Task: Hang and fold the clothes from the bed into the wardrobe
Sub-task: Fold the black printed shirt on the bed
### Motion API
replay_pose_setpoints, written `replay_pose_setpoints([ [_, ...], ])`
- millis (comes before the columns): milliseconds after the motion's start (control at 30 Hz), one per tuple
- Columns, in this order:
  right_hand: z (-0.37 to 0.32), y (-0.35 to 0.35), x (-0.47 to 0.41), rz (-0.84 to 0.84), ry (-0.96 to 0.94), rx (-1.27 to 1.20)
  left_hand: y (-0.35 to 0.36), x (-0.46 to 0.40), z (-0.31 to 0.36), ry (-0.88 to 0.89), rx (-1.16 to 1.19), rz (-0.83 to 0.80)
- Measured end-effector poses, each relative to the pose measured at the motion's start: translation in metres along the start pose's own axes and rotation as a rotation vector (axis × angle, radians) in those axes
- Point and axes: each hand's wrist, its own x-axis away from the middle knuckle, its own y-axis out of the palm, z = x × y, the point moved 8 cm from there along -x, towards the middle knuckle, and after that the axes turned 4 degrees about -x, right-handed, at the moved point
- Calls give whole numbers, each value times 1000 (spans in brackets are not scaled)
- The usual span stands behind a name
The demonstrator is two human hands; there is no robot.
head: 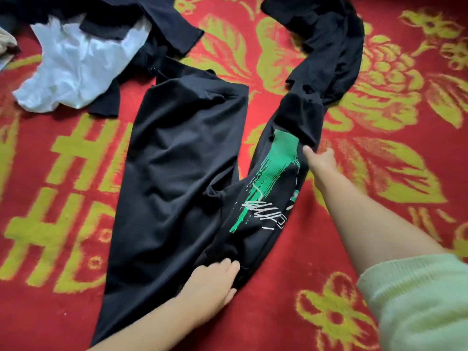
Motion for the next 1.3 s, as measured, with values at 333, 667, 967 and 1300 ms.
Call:
replay_pose_setpoints([
  [333,-21,-29,6,65,-93,-386,-12,-13,26,-54,157,-96],
  [667,80,-118,74,94,129,-498,30,35,64,160,404,-393],
  [967,-117,56,185,-180,-590,304,42,60,45,50,564,-554],
  [1300,-14,124,237,-289,-841,793,-45,85,-116,-126,539,285],
])
